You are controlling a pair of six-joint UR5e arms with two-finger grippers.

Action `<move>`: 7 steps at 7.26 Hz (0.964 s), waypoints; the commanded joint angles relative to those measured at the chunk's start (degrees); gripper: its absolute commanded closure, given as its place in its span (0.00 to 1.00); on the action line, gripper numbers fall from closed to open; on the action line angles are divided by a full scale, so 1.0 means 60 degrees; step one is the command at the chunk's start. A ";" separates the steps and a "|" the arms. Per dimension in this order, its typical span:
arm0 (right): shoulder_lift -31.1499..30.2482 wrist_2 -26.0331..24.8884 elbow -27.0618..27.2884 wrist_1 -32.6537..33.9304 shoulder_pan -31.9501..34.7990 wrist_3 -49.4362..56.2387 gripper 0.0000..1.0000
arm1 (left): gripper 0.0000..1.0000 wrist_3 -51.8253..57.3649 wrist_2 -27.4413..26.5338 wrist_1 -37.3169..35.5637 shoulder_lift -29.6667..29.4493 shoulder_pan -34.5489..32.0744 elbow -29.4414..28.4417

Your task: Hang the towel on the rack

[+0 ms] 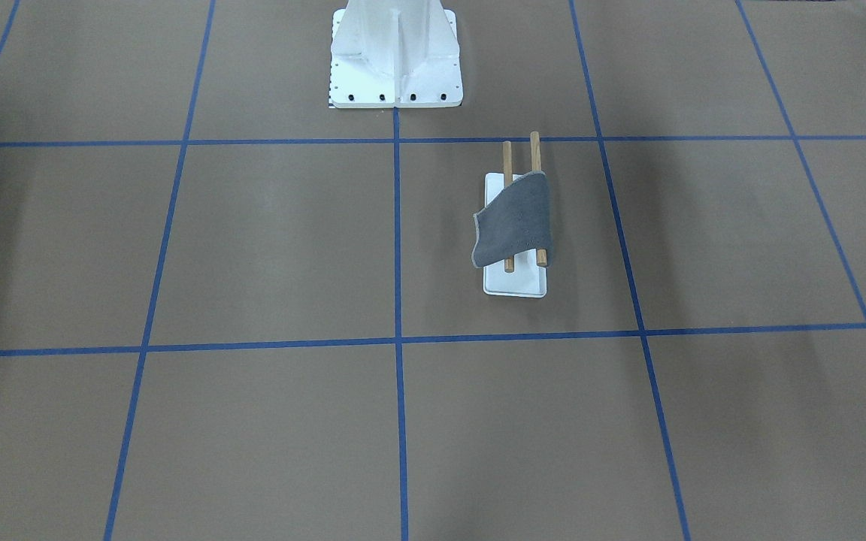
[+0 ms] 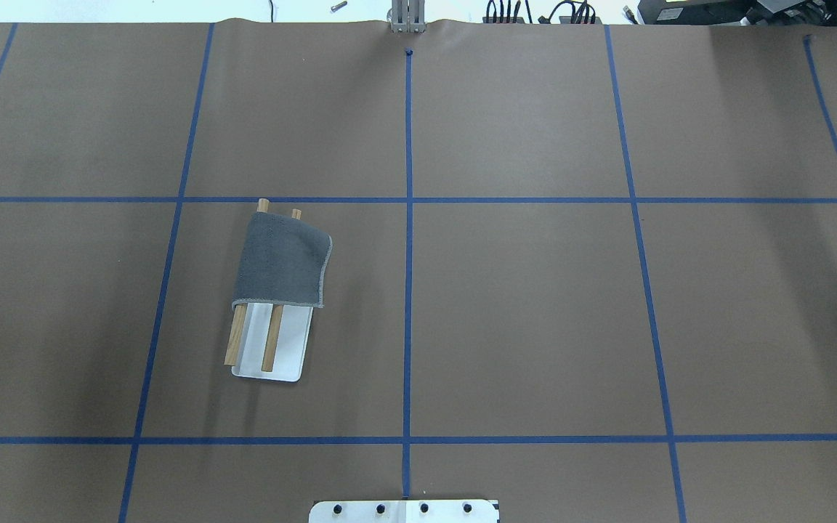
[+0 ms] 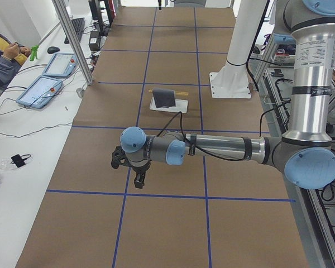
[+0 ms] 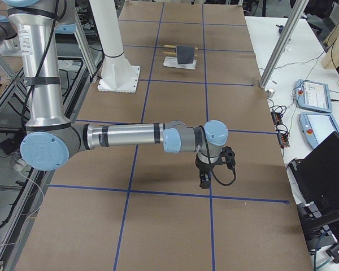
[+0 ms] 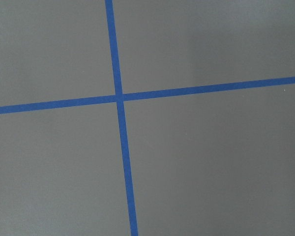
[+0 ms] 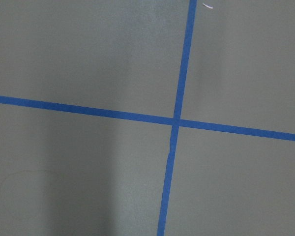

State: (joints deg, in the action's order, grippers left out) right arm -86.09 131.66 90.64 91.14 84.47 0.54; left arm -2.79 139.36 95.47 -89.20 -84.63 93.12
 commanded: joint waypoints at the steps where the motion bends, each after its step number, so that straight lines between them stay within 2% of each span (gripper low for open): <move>1: 0.0007 0.0000 -0.0033 0.0000 -0.0001 -0.0003 0.00 | 0.02 -0.0033 -0.0038 0.0055 -0.0001 -0.0001 0.0021; 7: 0.0036 0.0000 -0.0018 0.0000 -0.0001 -0.0003 0.00 | 0.02 0.0055 -0.0052 0.0273 -0.0001 -0.0001 0.0197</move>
State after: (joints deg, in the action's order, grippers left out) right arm -85.89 131.66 90.53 91.14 84.46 0.53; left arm -2.46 139.11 96.28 -89.28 -84.64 94.11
